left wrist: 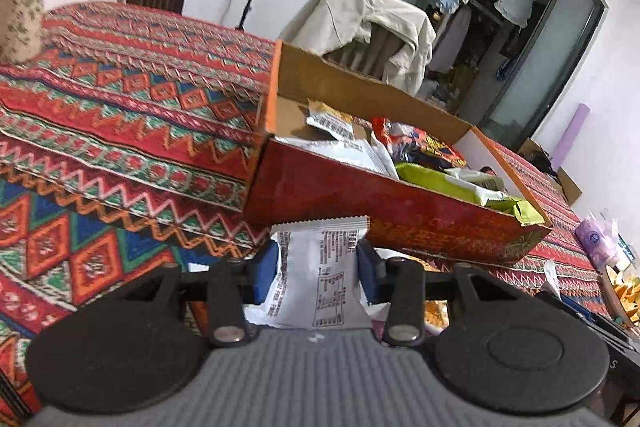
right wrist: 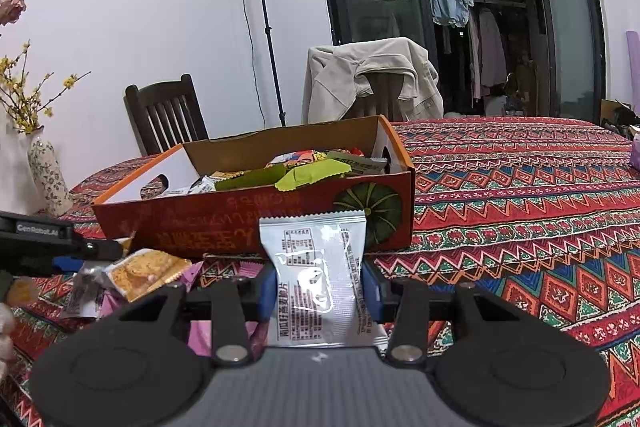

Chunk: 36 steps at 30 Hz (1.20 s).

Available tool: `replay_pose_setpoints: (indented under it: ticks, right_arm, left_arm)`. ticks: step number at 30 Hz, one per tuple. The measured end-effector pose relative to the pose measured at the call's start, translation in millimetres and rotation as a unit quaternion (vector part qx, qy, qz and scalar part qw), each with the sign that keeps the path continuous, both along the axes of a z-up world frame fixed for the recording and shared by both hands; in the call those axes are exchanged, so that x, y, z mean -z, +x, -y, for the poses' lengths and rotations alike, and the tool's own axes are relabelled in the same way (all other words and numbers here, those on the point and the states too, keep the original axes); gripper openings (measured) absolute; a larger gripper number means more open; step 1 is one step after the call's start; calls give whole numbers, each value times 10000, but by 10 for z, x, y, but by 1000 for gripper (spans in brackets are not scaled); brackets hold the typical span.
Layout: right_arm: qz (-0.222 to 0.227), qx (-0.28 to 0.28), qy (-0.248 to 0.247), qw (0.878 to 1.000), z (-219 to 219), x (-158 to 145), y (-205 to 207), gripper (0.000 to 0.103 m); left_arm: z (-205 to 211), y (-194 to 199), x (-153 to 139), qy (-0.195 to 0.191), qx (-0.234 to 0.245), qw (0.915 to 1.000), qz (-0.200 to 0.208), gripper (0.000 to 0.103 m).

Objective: Organize snacks
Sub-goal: 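Grasp a white sachet with the left tool while the right tool holds its sachet, then carry both white sachets over the box and open both tools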

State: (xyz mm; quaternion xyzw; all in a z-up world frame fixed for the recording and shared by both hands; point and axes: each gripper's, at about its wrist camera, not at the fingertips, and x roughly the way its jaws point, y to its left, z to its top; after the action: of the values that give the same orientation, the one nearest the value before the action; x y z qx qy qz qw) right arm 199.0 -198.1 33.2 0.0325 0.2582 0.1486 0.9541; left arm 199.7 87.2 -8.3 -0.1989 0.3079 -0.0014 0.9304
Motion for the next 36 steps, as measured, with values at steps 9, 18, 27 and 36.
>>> replay_pose_setpoints:
  ticks: [9,18,27,36]
  right_arm:
    - [208,-77,13,9998,-17,-30,-63,42]
    - [593,-218,-82,9980,-100,-233,-198,42]
    - [1004,-217,-159,9946,-184,-574,-171,42]
    - [1038,-76,-51,9946,-267,-838,248,42]
  left_arm:
    - [135,-406,-214,525,-53,9967,623,42]
    - [274,-610,-544,787,65,9894,1218,42]
    - [457,-486,-798,883,208,9836,1557,42]
    - [633,-159,-1047,956,281,9789,1784,42]
